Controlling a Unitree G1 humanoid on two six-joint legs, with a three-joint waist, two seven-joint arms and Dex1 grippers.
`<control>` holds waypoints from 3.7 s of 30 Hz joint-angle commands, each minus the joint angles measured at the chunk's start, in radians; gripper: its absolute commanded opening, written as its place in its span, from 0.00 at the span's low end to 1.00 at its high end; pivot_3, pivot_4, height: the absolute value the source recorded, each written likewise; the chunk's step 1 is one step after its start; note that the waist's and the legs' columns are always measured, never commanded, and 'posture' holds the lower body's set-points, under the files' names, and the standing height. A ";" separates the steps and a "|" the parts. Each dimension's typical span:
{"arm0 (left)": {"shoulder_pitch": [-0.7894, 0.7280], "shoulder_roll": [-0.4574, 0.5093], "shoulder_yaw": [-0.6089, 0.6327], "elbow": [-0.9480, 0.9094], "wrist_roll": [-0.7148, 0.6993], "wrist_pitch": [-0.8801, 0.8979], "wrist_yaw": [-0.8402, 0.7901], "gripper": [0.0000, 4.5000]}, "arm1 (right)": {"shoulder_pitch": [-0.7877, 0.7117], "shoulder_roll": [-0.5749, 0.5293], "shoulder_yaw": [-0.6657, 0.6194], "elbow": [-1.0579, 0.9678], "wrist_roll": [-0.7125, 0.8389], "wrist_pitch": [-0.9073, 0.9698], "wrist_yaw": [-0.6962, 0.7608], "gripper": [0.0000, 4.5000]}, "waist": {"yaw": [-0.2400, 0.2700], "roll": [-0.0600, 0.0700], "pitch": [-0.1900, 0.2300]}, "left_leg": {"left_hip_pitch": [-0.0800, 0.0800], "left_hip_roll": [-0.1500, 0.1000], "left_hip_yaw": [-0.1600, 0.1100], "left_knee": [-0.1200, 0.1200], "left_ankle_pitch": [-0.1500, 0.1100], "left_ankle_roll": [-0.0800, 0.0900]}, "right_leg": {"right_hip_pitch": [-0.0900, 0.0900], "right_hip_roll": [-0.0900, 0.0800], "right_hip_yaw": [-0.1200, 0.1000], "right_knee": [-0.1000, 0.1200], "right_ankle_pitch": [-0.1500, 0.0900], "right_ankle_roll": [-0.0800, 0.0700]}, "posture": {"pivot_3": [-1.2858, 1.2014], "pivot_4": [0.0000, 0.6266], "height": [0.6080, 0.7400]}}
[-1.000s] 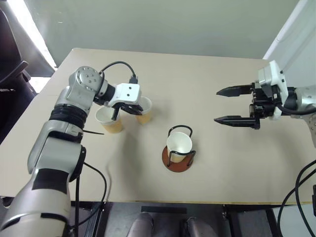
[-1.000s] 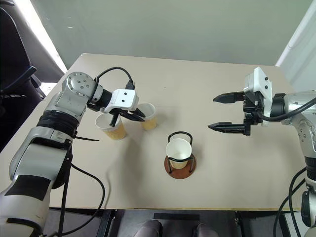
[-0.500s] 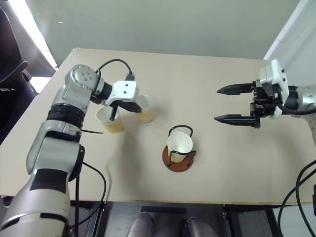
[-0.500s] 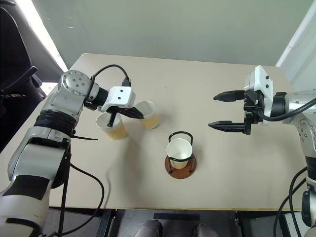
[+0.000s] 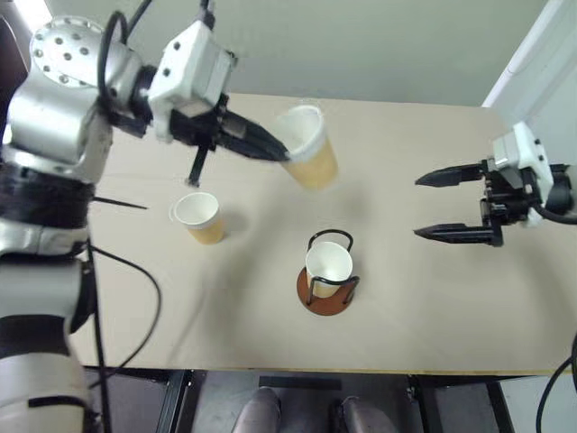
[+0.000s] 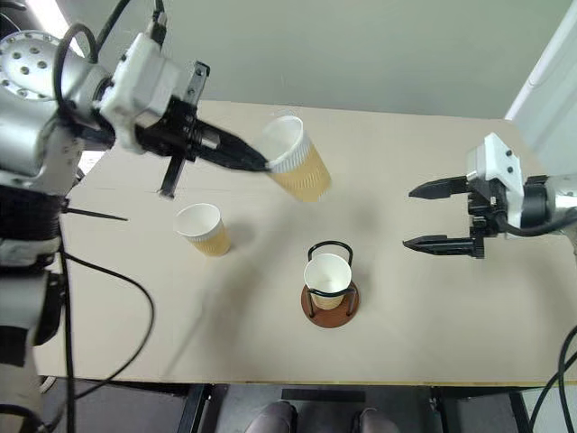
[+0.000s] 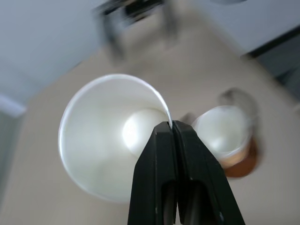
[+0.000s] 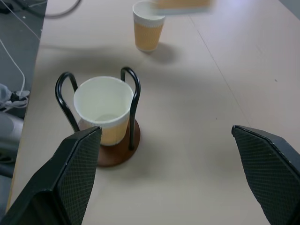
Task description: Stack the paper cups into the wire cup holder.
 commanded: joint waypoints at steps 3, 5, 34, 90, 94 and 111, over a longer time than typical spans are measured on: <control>-0.001 0.019 -0.106 -0.069 -0.011 -0.042 -0.033 0.01 | 0.015 -0.063 -0.092 -0.008 0.025 -0.033 0.028 1.00 | -0.003 0.000 0.000 | 0.005 0.001 0.000 0.003 -0.001 0.001 | 0.003 0.000 0.001 0.001 0.000 0.000 | 0.52 0.24 1.00; -0.001 0.006 -0.150 -0.050 0.046 -0.087 -0.033 0.01 | 0.032 -0.071 -0.111 -0.038 0.047 -0.022 0.033 1.00 | -0.005 0.001 0.000 | 0.012 0.001 0.000 0.004 -0.002 0.005 | 0.009 0.000 0.001 0.002 0.000 0.000 | 0.52 0.24 1.00; 0.016 -0.104 -0.211 0.005 0.197 -0.175 -0.033 0.28 | 0.148 -0.085 -0.222 -0.199 0.191 0.033 -0.037 1.00 | -0.004 0.001 0.000 | 0.008 0.000 0.001 0.010 -0.006 0.008 | 0.012 -0.001 0.001 -0.002 -0.001 0.004 | 0.52 0.24 1.00; 0.299 0.027 0.185 0.521 0.678 -0.211 0.017 0.01 | -0.029 -0.009 -0.046 -0.069 0.090 -0.044 -0.009 1.00 | -0.026 0.003 -0.001 | 0.008 0.001 0.010 0.004 -0.006 0.009 | -0.001 0.003 0.022 0.000 0.001 0.005 | 0.52 0.24 1.00; 0.285 0.049 0.205 0.399 0.560 -0.138 -0.031 0.01 | -0.030 -0.011 -0.049 -0.064 0.090 -0.048 -0.008 1.00 | -0.024 0.003 0.000 | 0.007 0.001 0.010 0.004 -0.006 0.009 | -0.001 0.003 0.022 0.000 0.001 0.005 | 0.52 0.24 1.00; -0.016 -0.038 0.034 -0.008 -0.010 0.046 -0.033 0.01 | 0.047 -0.073 -0.129 -0.101 0.100 -0.027 -0.021 1.00 | -0.029 0.003 0.000 | 0.008 0.001 0.018 0.005 -0.006 0.010 | -0.001 0.002 0.026 -0.001 0.002 0.008 | 0.52 0.24 1.00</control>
